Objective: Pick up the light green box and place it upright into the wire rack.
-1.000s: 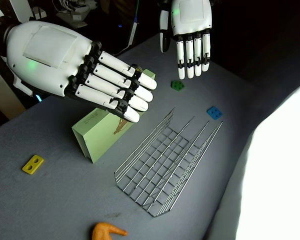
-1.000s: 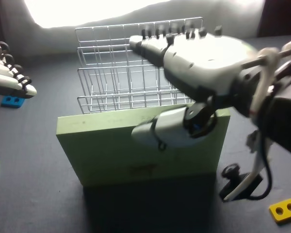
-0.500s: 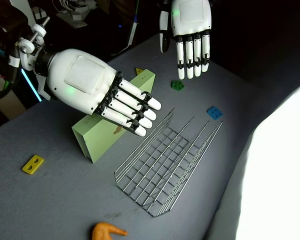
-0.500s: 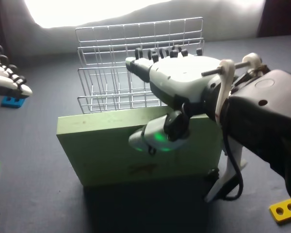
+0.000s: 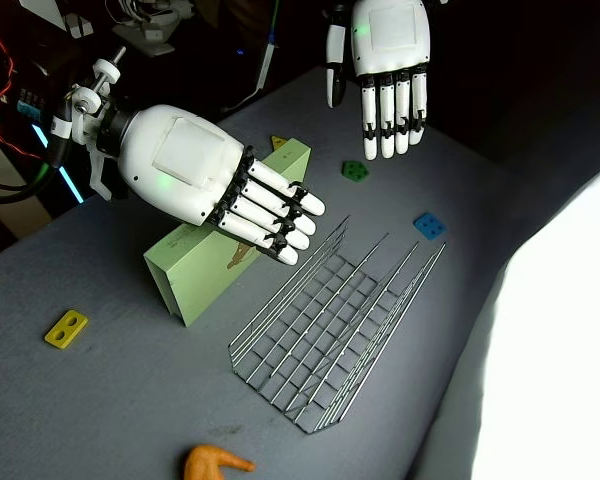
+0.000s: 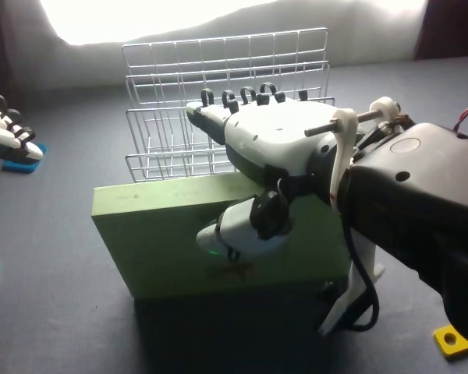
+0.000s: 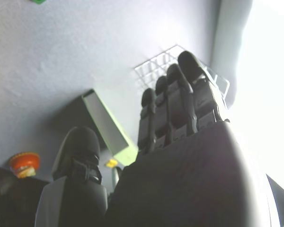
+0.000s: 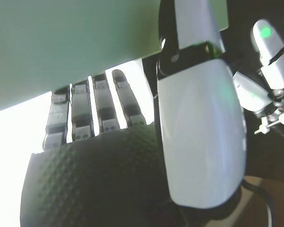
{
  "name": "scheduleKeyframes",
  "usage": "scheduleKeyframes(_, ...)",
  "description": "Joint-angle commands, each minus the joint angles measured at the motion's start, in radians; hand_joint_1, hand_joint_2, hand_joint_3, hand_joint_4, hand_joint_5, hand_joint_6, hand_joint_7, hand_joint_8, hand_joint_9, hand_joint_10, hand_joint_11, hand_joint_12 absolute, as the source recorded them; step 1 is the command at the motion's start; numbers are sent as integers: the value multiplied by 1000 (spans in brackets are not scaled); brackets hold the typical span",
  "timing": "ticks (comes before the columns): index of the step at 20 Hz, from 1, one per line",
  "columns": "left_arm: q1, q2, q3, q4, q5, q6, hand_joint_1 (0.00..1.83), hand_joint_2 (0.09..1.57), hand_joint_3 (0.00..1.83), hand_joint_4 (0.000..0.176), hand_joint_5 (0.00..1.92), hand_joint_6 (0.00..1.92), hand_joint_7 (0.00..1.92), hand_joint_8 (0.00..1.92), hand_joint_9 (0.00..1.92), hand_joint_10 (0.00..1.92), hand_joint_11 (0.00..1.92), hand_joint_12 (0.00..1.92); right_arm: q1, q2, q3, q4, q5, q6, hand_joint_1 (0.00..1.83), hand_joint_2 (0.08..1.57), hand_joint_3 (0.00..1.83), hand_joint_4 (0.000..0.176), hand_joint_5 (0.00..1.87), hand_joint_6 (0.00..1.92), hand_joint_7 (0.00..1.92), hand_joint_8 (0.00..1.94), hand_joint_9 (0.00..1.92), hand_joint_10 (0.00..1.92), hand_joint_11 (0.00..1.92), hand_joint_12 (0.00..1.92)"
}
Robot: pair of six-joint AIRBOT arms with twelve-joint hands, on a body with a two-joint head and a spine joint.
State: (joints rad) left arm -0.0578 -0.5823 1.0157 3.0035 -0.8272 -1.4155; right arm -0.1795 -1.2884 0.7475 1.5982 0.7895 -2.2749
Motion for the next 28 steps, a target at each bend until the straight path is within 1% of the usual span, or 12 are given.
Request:
scheduleKeyframes(1,-5,0,1,8,80,-1,206,1355,2,0,180,0,194,0,210,0,0,745,-1,1,-2,-68,14,3,887,962,3,0,3,1,94,2,75,0,0,311)
scheduleKeyframes(8,10,-1,2,8,80,-1,228,1346,0,0,199,6,226,7,230,6,0,773,-18,1,-3,-64,12,-10,931,984,2,0,84,14,190,6,178,21,0,608)
scheduleKeyframes(14,10,-1,-3,8,80,-1,227,1345,0,0,200,5,227,5,231,5,0,778,-14,5,-5,-64,12,-26,932,986,2,0,89,14,193,5,181,20,0,619)
scheduleKeyframes(15,10,-1,-3,8,80,-1,222,1347,0,0,200,4,228,4,234,5,0,790,-14,6,-5,-64,12,-27,932,997,6,0,116,20,209,8,198,24,0,683)
scheduleKeyframes(16,10,-2,-4,8,80,-1,229,1349,0,0,182,1,200,2,210,2,0,746,-16,7,-5,-64,12,-29,1024,1023,13,0,281,73,343,41,307,57,0,878)
scheduleKeyframes(20,10,-2,-5,8,80,-1,235,1350,0,0,189,5,213,3,229,6,0,769,-14,11,-5,-64,12,-31,1079,1044,4,0,479,50,576,28,514,58,0,1174)
scheduleKeyframes(21,10,-2,-5,8,80,-1,234,1347,0,0,203,7,234,7,246,10,0,825,-14,11,-5,-64,12,-31,1111,1069,6,0,617,69,734,51,642,110,44,1294)
scheduleKeyframes(22,10,-2,-5,8,80,-1,227,1348,0,0,184,4,226,2,237,4,0,790,-15,11,-5,-64,12,-31,1132,1108,6,0,774,77,902,70,793,243,196,1399)
scheduleKeyframes(23,10,-2,-5,8,80,-1,251,1344,0,0,187,5,223,0,233,2,0,774,-15,11,-5,-64,12,-31,1324,1121,2,0,911,689,1004,772,816,1148,425,1620)
scheduleKeyframes(24,10,-2,-5,8,80,-1,256,1343,0,0,188,6,222,0,232,1,0,770,-14,11,-5,-65,12,-31,1355,1146,5,0,881,910,971,1009,778,1399,470,1679)
scheduleKeyframes(26,10,-2,-6,8,80,-1,230,1349,1,0,182,3,219,0,234,2,0,778,-11,11,-4,-66,13,-30,1366,1155,1,0,845,966,957,1077,808,1463,584,1719)
scheduleKeyframes(28,10,-2,-5,8,80,-1,238,1347,0,0,197,6,228,3,251,7,0,822,-11,11,-4,-67,14,-30,1365,1158,1,0,845,968,946,1099,797,1476,585,1713)
